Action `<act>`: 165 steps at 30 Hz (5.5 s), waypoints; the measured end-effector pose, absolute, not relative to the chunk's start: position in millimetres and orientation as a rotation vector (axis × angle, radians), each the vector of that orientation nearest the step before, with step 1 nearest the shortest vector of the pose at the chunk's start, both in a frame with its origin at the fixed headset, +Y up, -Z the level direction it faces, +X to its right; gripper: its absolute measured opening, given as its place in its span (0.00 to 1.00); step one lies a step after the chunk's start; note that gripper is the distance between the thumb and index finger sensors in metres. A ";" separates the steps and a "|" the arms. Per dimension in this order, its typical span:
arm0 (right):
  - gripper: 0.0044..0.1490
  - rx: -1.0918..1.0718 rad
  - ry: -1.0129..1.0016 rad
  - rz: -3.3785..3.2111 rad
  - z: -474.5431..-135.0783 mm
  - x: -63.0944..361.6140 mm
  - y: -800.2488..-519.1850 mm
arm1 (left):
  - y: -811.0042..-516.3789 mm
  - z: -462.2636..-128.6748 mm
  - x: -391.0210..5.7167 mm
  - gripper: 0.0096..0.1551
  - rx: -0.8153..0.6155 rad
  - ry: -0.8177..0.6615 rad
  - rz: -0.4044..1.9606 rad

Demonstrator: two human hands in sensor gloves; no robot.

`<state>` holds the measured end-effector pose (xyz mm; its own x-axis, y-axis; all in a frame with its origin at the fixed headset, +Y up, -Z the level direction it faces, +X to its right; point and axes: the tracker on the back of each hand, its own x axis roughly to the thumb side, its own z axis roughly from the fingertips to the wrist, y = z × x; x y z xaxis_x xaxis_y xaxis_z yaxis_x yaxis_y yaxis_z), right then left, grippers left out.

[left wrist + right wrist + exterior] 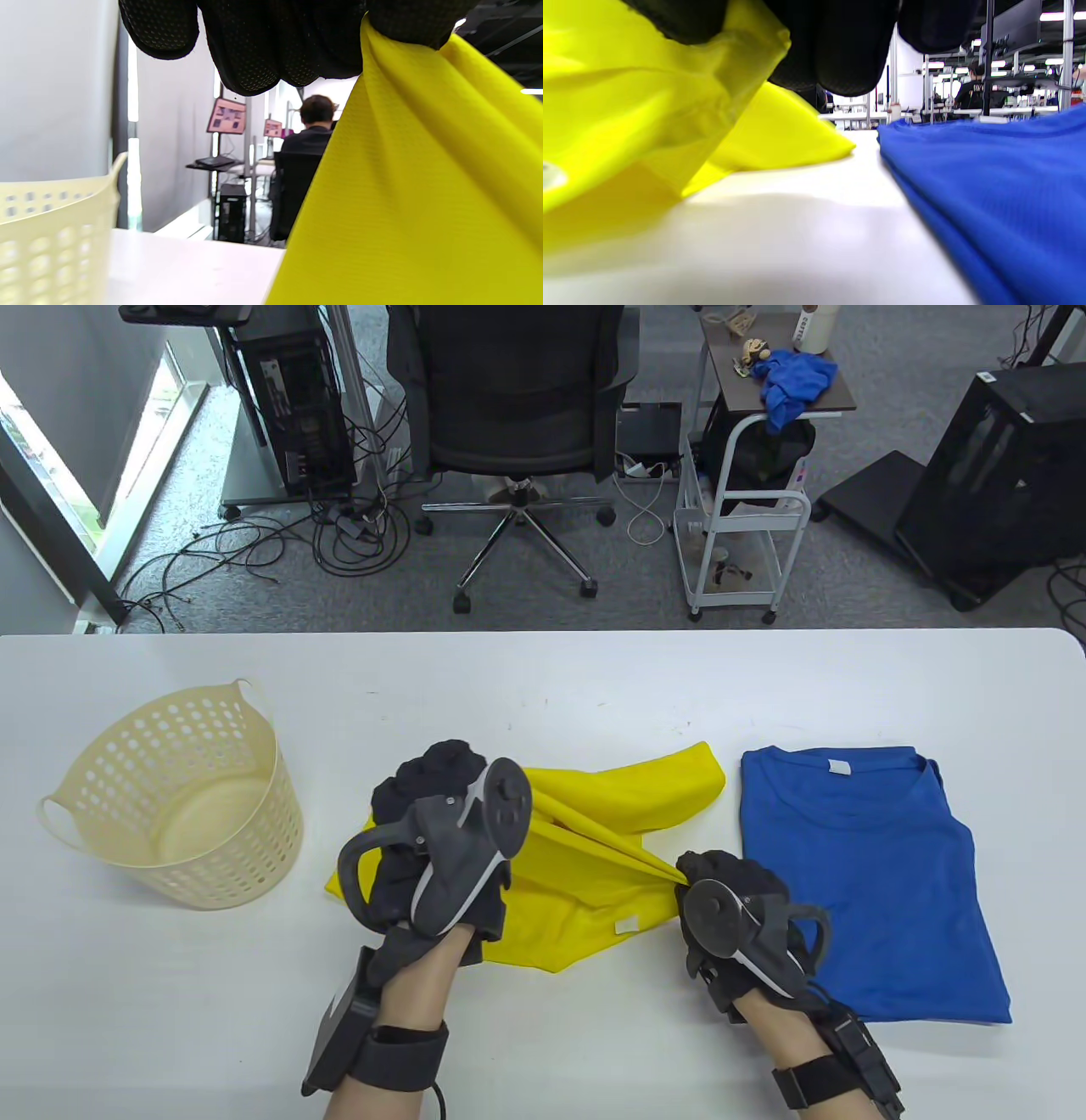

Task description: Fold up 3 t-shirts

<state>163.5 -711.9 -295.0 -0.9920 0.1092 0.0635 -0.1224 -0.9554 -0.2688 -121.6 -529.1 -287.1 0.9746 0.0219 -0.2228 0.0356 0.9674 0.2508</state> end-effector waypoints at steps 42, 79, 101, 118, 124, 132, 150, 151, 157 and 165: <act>0.26 0.223 -0.802 3.208 -347.3 132.5 -566.6 | -559.9 -341.4 -206.5 0.22 0.231 0.158 -0.078; 0.26 0.351 0.267 3.291 -331.7 127.2 -632.6 | -620.7 -320.4 -209.9 0.22 -0.290 0.108 -0.122; 0.33 0.234 0.003 3.128 -359.8 119.0 -675.9 | -724.6 -332.7 -121.3 0.34 -0.316 -0.249 -0.262; 0.40 0.692 0.253 3.172 -298.4 72.1 -744.2 | -743.0 -306.8 -104.5 0.31 -0.421 -0.250 -0.161; 0.47 0.658 0.293 3.255 -301.3 66.2 -761.6 | -722.3 -304.4 -122.6 0.31 -0.264 -0.211 -0.076; 0.41 0.681 0.581 3.186 -304.6 58.5 -755.8 | -727.5 -319.2 -173.3 0.34 -0.248 -0.013 -0.129; 0.36 0.120 0.132 3.088 -333.2 135.3 -719.7 | -748.0 -335.5 -179.9 0.43 -0.379 0.143 -0.206; 0.37 0.090 0.206 3.106 -337.8 135.5 -723.1 | -748.4 -336.6 -177.5 0.45 -0.368 0.141 -0.208; 0.46 -0.080 0.486 3.121 -370.3 112.3 -743.7 | -756.3 -347.8 -156.1 0.47 -0.308 0.135 -0.266; 0.32 0.007 0.489 3.131 -376.9 79.4 -752.6 | -754.5 -350.4 -147.2 0.30 -0.308 0.092 -0.163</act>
